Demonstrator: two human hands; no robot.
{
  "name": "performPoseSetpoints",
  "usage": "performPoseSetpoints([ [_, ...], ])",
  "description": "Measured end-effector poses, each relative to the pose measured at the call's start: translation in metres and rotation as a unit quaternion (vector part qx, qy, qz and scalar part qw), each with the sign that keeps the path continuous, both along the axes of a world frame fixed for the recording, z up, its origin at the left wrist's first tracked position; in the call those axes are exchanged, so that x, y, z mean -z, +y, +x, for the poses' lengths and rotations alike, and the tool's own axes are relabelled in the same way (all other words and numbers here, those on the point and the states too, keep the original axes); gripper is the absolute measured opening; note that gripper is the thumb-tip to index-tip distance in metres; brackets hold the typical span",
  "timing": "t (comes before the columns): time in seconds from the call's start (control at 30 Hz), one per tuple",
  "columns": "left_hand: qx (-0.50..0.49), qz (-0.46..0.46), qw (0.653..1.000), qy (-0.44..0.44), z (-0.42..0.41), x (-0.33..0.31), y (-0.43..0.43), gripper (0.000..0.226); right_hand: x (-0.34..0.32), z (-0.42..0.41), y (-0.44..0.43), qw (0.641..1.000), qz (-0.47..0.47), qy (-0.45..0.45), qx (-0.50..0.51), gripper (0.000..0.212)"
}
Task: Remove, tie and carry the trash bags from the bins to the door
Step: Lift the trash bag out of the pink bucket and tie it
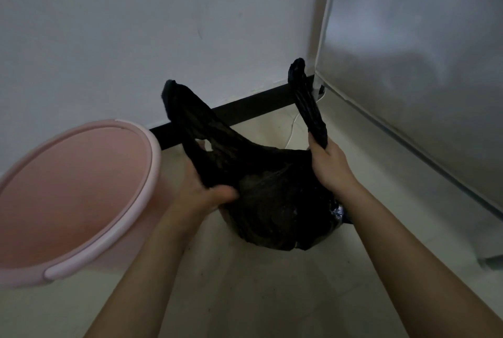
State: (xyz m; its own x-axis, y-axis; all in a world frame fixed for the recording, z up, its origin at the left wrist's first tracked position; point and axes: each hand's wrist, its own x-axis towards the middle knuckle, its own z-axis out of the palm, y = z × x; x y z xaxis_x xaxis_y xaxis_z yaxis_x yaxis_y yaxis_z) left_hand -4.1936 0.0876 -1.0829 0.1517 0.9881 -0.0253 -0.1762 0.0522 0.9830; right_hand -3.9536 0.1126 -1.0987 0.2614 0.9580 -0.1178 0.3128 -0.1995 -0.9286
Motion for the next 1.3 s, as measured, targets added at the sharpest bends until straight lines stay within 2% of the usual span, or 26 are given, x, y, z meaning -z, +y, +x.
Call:
performPoseSetpoints([
  [0.03,-0.005,0.025,0.996,0.084,0.006,-0.002,0.005,0.104,-0.001,-0.003,-0.002,1.0,0.01,0.008,-0.012,0.048],
  [0.07,-0.003,0.016,0.993,0.121,0.013,-0.004,0.009,0.129,-0.002,-0.006,-0.005,0.999,0.019,0.015,-0.026,0.05],
  [0.1,-0.024,0.029,0.989,0.146,0.02,-0.006,0.015,0.137,-0.004,-0.008,-0.008,0.999,0.028,0.019,-0.04,0.05],
  [0.13,-0.043,0.014,0.991,0.123,0.025,-0.013,0.018,0.131,-0.006,-0.009,-0.01,0.998,0.035,0.02,-0.053,0.048],
  [0.17,-0.062,-0.01,0.994,0.092,0.032,-0.019,0.023,0.114,-0.008,-0.009,-0.012,0.997,0.041,0.018,-0.065,0.045],
  [0.23,-0.048,-0.068,0.996,-0.033,0.038,-0.021,0.037,0.059,-0.011,-0.007,-0.016,0.995,0.053,0.016,-0.083,0.039],
  [0.27,-0.04,-0.09,0.993,-0.063,0.041,-0.023,0.044,0.035,-0.011,-0.005,-0.017,0.994,0.06,0.008,-0.092,0.036],
  [0.3,-0.039,-0.106,0.989,-0.092,0.04,-0.023,0.046,0.029,-0.011,-0.002,-0.018,0.993,0.067,-0.003,-0.1,0.032],
  [0.37,-0.057,-0.142,0.971,-0.186,0.036,-0.021,0.046,0.042,-0.012,0.003,-0.019,0.99,0.075,-0.016,-0.119,0.029],
  [0.43,-0.075,-0.172,0.958,-0.218,0.031,-0.017,0.044,0.048,-0.014,0.004,-0.019,0.986,0.074,-0.028,-0.145,0.029],
  [0.5,-0.04,-0.184,0.966,-0.177,0.024,-0.014,0.037,0.046,-0.015,0.0,-0.019,0.979,0.067,-0.04,-0.187,0.027],
  [0.57,0.038,-0.177,0.973,-0.145,0.015,-0.01,0.031,0.037,-0.017,-0.005,-0.021,0.97,0.047,-0.055,-0.231,0.028],
  [0.7,0.22,-0.116,0.964,-0.093,0.0,-0.008,0.024,0.049,-0.025,-0.007,-0.021,0.947,-0.005,-0.127,-0.294,0.036],
  [0.73,0.246,-0.094,0.963,-0.057,-0.001,-0.01,0.022,0.042,-0.027,-0.008,-0.02,0.937,-0.021,-0.153,-0.314,0.036],
  [0.8,0.273,-0.072,0.959,0.025,0.004,-0.019,0.018,0.022,-0.03,-0.01,-0.02,0.913,-0.051,-0.197,-0.354,0.035],
  [0.9,0.207,-0.127,0.968,0.068,0.017,-0.021,0.018,0.03,-0.033,-0.016,-0.024,0.89,-0.077,-0.219,-0.393,0.037],
  [1.07,0.142,-0.175,0.974,-0.009,0.018,-0.024,0.018,0.035,-0.038,-0.004,-0.026,0.922,-0.054,-0.123,-0.364,0.036],
  [1.17,0.151,-0.197,0.968,-0.04,0.014,-0.025,0.015,0.039,-0.04,0.004,-0.027,0.93,-0.055,-0.044,-0.361,0.025],
  [1.3,0.173,-0.21,0.961,-0.049,0.013,-0.026,0.014,0.042,-0.039,0.005,-0.026,0.933,-0.067,-0.022,-0.352,0.027],
])
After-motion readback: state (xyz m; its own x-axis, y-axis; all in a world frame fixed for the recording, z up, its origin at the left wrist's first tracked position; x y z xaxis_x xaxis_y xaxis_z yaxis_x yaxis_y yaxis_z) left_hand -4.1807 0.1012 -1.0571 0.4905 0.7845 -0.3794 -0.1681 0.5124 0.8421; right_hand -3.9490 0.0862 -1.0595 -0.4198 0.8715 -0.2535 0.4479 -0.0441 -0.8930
